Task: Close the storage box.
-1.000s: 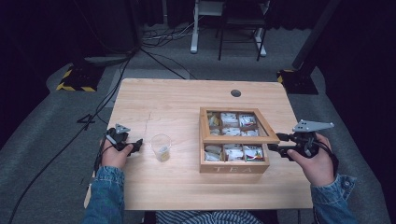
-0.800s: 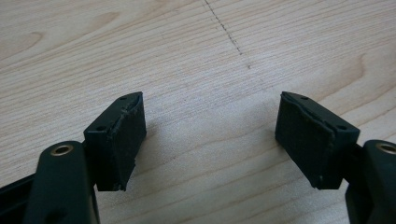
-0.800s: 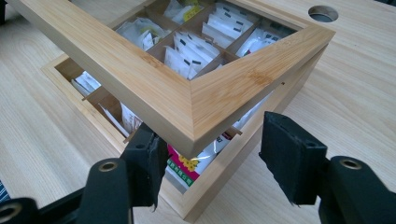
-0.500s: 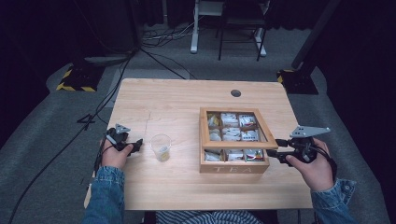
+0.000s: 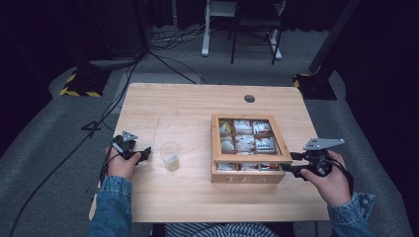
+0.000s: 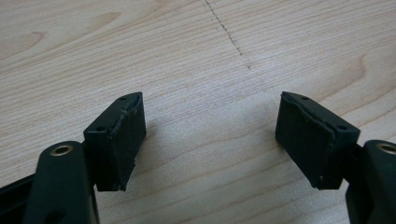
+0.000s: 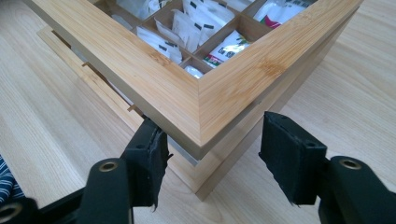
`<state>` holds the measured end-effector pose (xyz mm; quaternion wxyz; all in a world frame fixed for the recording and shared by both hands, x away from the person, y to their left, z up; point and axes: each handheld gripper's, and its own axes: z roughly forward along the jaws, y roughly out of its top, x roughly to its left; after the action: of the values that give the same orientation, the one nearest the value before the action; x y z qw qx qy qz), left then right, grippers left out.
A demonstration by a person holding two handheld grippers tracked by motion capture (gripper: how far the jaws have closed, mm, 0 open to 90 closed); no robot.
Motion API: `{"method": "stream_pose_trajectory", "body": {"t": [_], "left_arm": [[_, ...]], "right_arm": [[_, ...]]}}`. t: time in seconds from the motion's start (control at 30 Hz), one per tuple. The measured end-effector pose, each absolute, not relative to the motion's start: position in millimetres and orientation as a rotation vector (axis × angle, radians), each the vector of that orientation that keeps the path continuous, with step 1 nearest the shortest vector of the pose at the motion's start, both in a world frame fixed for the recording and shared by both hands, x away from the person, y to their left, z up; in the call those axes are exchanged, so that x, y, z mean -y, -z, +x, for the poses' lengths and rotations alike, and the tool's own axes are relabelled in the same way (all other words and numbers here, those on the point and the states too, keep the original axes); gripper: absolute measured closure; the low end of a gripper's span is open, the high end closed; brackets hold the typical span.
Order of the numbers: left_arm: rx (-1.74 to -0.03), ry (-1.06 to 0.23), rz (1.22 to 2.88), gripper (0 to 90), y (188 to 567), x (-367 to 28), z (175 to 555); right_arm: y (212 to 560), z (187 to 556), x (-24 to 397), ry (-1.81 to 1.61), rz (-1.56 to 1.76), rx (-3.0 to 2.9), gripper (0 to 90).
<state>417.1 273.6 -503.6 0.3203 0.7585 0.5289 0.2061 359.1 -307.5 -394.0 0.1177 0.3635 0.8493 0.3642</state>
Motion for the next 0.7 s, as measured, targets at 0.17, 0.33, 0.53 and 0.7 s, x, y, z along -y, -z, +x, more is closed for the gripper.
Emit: {"method": "stream_pose_trajectory", "body": {"t": [0.17, 0.33, 0.53, 0.7], "left_arm": [[-1.391, -0.541, 1.992, 25.0, 503.7, -273.4, 417.0], [-1.390, -0.541, 1.994, 25.0, 503.6, -273.6, 417.0], [-1.390, -0.541, 1.994, 25.0, 503.6, -273.6, 417.0], [-1.391, -0.541, 1.992, 25.0, 503.7, -273.4, 417.0]], "right_arm": [[396.3, 358.1, 306.1, -1.062, 1.057, -2.499, 42.7], [398.6, 357.4, 304.6, -1.052, 1.052, -2.514, 43.0], [401.4, 357.3, 303.3, -1.037, 1.049, -2.535, 43.0], [403.8, 357.4, 302.3, -1.023, 1.050, -2.557, 43.1]]}}
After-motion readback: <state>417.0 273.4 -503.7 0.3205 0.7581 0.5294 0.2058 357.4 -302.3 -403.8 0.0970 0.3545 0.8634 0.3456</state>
